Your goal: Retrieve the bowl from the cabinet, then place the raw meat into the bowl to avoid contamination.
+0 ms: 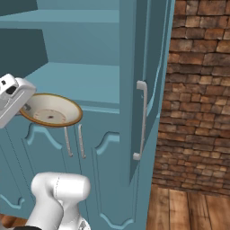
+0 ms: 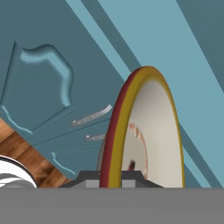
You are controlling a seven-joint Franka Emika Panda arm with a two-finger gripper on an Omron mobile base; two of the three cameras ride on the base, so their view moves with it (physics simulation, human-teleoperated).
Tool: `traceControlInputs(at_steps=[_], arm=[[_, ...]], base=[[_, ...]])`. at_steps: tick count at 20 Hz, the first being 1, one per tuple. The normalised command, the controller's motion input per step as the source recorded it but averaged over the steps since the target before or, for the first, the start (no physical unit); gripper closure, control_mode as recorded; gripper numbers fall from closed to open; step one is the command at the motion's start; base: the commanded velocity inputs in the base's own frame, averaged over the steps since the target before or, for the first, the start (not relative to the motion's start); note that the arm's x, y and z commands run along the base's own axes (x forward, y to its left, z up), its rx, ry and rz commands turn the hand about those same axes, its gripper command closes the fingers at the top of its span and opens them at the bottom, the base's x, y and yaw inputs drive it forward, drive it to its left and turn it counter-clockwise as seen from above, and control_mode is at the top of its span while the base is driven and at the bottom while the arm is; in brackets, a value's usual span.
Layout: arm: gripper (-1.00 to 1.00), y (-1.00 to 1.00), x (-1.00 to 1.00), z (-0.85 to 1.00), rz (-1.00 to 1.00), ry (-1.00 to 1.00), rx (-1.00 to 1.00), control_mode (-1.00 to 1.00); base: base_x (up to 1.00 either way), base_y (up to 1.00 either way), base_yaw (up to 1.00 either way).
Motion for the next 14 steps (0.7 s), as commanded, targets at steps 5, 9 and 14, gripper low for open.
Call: traceControlInputs(at_steps=[5, 9, 14], arm=[[1.0, -0.01, 0.0, 0.0, 0.0, 0.0, 0.0, 1.0], [1.0, 0.0, 0.0, 0.0, 0.0, 0.0, 0.0, 1.0], [1.0, 0.0, 0.0, 0.0, 0.0, 0.0, 0.0, 1.0]], base=[[0.0, 0.0, 0.0], [-0.12, 0.0, 0.0], [-0.55, 0.0, -0.01]])
